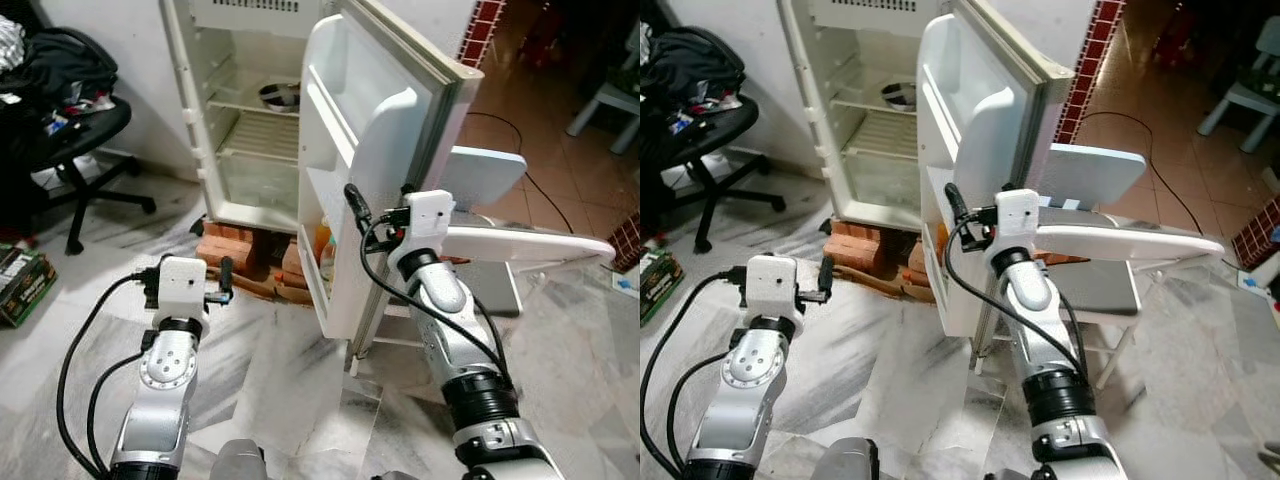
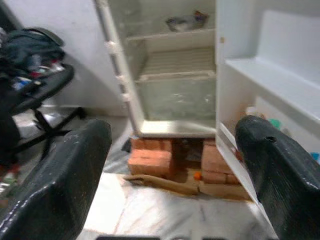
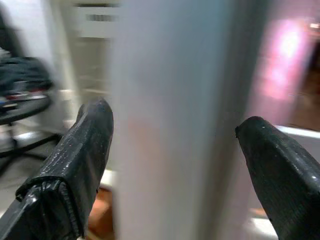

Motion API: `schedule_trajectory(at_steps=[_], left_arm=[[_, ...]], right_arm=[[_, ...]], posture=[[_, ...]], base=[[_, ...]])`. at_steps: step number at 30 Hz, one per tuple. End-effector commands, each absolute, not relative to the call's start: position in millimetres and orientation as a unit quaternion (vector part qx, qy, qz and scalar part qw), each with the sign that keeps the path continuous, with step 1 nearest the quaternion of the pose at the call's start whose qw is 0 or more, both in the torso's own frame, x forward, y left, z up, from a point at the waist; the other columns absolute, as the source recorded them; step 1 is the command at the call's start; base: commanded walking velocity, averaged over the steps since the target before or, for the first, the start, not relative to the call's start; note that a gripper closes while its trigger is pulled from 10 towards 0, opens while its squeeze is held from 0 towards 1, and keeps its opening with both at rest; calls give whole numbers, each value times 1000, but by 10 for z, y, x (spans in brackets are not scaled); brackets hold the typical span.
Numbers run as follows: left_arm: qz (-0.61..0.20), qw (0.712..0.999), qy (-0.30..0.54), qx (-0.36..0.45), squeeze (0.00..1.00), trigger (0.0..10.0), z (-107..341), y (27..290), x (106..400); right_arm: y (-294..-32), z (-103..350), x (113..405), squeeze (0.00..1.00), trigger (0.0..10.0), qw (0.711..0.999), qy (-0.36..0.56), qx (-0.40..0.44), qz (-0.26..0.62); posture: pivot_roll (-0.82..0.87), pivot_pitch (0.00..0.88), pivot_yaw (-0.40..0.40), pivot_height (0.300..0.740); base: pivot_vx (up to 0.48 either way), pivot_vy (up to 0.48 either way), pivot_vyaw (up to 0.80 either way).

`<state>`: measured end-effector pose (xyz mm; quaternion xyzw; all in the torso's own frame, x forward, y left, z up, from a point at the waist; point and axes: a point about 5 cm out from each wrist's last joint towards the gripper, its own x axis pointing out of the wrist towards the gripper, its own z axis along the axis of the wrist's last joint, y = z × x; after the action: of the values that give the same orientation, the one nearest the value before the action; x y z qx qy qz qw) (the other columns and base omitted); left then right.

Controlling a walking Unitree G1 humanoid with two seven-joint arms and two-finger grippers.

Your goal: Restocking fridge

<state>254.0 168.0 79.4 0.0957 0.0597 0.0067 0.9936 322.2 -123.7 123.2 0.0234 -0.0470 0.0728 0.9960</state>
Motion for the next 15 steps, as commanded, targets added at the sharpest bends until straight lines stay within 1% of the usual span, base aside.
schedule_trajectory(at_steps=[1,2,3,4,5,7,8,12,15], left_arm=[[0,993,66,95,0,10000,788,1682,2524],[0,993,66,95,0,10000,788,1682,2524],[-6,993,72,96,0,10000,774,1672,2527],[-11,993,74,97,0,10000,767,1661,2530],[-13,992,73,98,0,10000,767,1654,2530],[-15,992,72,99,0,10000,769,1650,2530],[-17,992,73,100,0,10000,770,1643,2528],[-21,992,76,100,0,10000,770,1628,2519],[-23,992,78,99,0,10000,776,1622,2507]], right_arm=[[-1321,1231,3231,1000,10000,997,-50,31,47],[-1321,1231,3231,1000,10000,997,-50,31,47],[-1330,1204,3230,686,10000,998,-43,25,49],[-1335,1191,3229,576,10000,998,-41,22,50],[-1335,1191,3232,294,10000,998,-40,24,51],[-1333,1191,3234,294,10000,998,-40,25,52],[-1323,1197,3245,8,10000,997,-40,27,57],[-1288,1291,3363,0,10000,995,-51,31,82],[-1299,1397,3488,0,10000,994,-61,34,85]], posture=[[122,0,-51,740],[122,0,-51,740],[121,0,-53,740],[121,0,-53,740],[121,0,-54,740],[121,0,-54,740],[120,0,-54,740],[125,0,-54,740],[136,3,-57,740]], base=[[0,0,0],[0,0,0],[0,0,0],[0,0,0],[0,0,0],[0,0,0],[0,0,0],[0,0,0],[0,0,0]])
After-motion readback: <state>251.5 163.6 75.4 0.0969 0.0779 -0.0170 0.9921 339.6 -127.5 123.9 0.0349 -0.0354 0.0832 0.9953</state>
